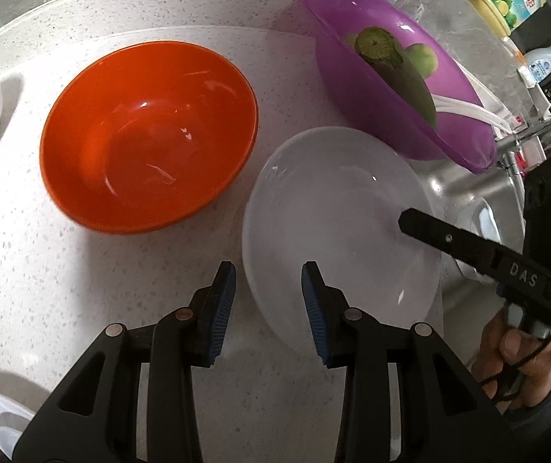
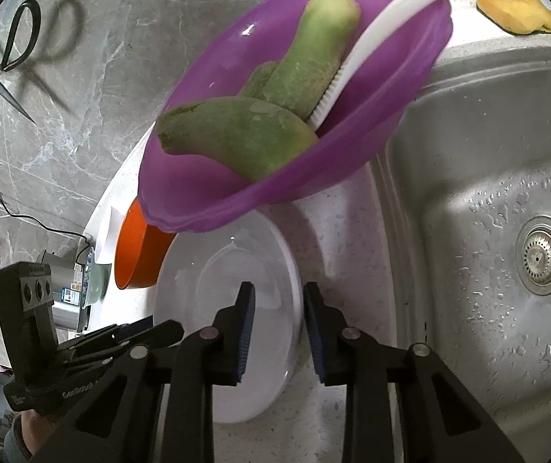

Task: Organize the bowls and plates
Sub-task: 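Lift the small white plate with both grippers and carry it toward the plate stack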

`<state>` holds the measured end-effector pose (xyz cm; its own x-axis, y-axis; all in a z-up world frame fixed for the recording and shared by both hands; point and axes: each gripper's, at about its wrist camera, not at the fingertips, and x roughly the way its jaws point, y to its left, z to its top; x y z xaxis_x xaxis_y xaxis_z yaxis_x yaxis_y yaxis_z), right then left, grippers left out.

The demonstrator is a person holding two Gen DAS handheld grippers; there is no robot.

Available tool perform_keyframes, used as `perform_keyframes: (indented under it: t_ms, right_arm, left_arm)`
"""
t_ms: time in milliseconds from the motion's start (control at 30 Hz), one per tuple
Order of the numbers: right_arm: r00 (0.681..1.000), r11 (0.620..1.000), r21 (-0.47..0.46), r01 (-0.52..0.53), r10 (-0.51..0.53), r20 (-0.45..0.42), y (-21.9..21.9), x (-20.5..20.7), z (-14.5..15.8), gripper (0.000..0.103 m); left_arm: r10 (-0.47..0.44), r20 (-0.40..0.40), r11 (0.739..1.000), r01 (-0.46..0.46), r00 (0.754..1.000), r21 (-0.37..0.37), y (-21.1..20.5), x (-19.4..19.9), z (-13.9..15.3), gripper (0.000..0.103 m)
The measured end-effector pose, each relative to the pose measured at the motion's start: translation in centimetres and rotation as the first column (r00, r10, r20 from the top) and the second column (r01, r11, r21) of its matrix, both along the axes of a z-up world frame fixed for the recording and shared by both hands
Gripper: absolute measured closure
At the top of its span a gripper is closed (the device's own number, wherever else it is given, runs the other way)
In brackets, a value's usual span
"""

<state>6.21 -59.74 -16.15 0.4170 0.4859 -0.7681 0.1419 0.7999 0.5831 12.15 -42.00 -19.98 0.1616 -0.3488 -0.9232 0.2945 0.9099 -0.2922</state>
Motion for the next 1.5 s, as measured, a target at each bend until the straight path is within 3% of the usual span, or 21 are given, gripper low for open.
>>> perform_keyframes:
  t_ms: [67, 200, 300, 533, 900, 1267, 1500]
  right_arm:
    - [1.000, 1.000, -0.009, -0.003, 0.003, -0.001, 0.1, 0.0, 0.0, 0.075]
    - [1.000, 0.999, -0.035, -0.005, 0.004, -0.013, 0.2, 0.0, -0.1, 0.087]
    - [1.000, 0.999, -0.043, -0.003, 0.002, -0.019, -0.1, -0.1, -0.2, 0.093]
    - [1.000, 0.996, -0.089, -0.013, 0.011, -0.022, 0.5, -0.4, 0.1, 0.094]
    - [1.000, 0.996, -0.090, -0.006, 0.005, -0.008, 2.2, -3.3, 2.6, 0.094]
    - [0.987, 0.985, -0.083, -0.150, 0.154, 0.053, 11.0, -7.2, 7.6, 0.094]
    - [0.951, 0.950, -0.082, -0.303, 0.306, 0.039, 20.1, -8.6, 7.7, 0.094]
  left_arm:
    - [-0.003, 0.001, 1.000, 0.003, 1.000, 0.007, -0.2, 0.2, 0.0, 0.075]
    - [0.001, 0.013, 1.000, -0.002, 1.000, 0.031, -0.2, 0.6, -0.3, 0.091]
    - [0.005, 0.011, 1.000, -0.005, 1.000, 0.019, 0.2, 0.9, -0.5, 0.092]
    - [-0.018, 0.031, 0.999, 0.016, 0.999, 0.041, 0.5, 0.1, -0.3, 0.092]
    - [-0.041, 0.080, 0.999, 0.038, 0.996, 0.034, 3.3, -4.7, 4.0, 0.092]
    - [0.035, 0.136, 0.999, -0.039, 0.990, 0.025, 14.8, -12.3, 10.0, 0.092]
    - [0.135, 0.102, 0.990, -0.139, 0.986, 0.029, 26.2, -18.3, 9.7, 0.092]
